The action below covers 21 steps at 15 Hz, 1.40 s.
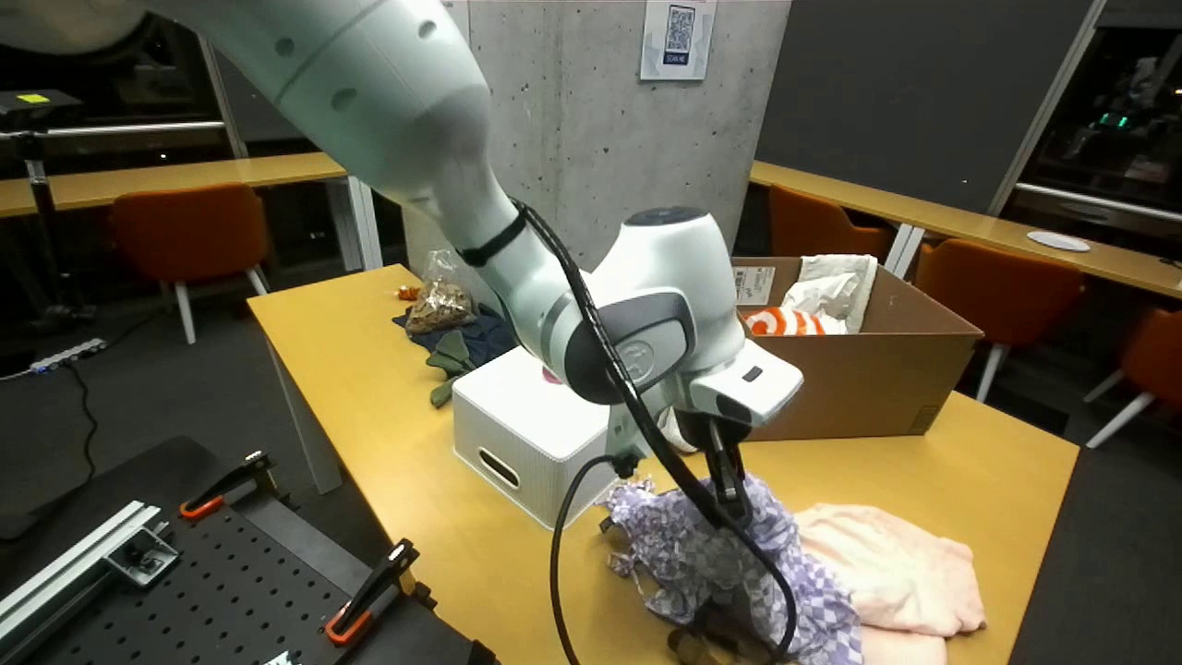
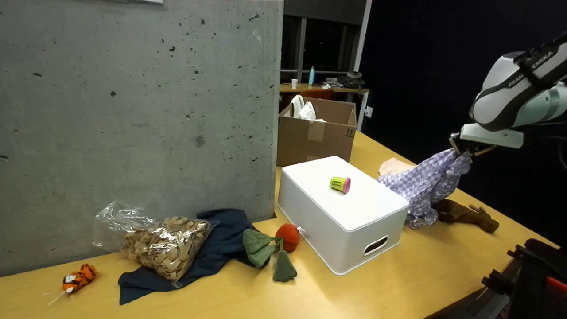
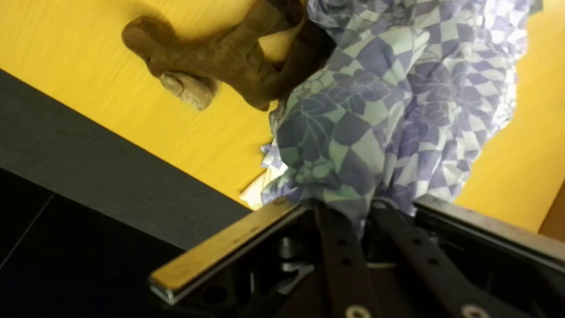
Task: Put the checked shirt on the basket, then remove it from the basket
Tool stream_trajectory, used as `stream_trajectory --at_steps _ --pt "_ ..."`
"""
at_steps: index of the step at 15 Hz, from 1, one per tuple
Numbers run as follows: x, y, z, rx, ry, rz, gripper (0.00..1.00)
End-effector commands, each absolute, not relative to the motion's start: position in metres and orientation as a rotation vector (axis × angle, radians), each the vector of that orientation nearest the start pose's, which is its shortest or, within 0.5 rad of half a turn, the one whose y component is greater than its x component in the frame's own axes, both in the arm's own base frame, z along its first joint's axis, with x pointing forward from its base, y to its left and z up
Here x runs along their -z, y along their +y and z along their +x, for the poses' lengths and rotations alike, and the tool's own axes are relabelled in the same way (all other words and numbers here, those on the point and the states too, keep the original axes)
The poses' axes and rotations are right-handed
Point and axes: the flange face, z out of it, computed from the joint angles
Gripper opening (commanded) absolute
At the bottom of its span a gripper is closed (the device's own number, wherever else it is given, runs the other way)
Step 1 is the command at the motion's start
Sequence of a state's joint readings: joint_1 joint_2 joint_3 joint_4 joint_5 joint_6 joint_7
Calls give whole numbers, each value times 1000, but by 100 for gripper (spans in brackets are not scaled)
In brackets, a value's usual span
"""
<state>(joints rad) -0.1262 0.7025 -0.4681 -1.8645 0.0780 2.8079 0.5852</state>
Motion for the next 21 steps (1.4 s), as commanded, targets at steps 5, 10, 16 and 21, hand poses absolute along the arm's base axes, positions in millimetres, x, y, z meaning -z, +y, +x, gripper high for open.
stream_trajectory --at_steps 5,10,16,21 --pt "-360 -272 596 762 1545 -2919 2" --pt "-395 -141 648 814 1273 -2974 2" --pt "-386 -26 669 797 1041 -3029 2" --pt "-378 14 680 809 908 -3072 2"
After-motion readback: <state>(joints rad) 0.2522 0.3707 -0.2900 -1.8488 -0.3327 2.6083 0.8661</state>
